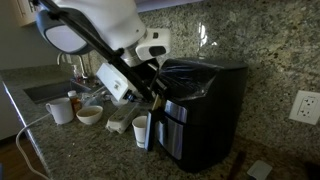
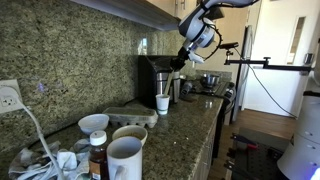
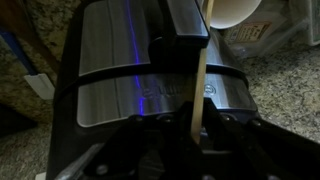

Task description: Use the wooden spoon to stir the contents in the white bowl

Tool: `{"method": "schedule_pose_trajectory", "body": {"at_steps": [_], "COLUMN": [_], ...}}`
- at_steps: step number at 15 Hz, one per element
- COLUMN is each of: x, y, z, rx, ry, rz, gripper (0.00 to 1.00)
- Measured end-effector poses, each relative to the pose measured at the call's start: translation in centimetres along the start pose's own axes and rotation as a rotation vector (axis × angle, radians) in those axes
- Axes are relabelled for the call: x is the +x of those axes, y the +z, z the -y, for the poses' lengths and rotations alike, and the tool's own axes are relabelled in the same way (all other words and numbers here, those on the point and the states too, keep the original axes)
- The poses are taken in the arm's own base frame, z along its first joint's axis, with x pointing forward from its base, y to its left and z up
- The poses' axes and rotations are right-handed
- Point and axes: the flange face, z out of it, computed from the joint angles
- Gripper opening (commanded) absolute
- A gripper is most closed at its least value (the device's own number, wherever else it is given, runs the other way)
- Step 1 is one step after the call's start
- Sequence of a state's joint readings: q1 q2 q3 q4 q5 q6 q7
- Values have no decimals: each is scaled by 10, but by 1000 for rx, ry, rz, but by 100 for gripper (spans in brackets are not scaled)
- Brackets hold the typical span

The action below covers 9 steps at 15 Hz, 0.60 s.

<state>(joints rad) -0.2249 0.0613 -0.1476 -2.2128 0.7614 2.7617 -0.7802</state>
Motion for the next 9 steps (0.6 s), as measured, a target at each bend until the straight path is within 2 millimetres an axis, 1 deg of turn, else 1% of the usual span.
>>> {"method": "schedule_pose_trajectory", "body": {"at_steps": [9], "x": [3], "y": [-2], "z": [0], "rx": [-1], "ry": [8], "rz": [14], "gripper": [7]}}
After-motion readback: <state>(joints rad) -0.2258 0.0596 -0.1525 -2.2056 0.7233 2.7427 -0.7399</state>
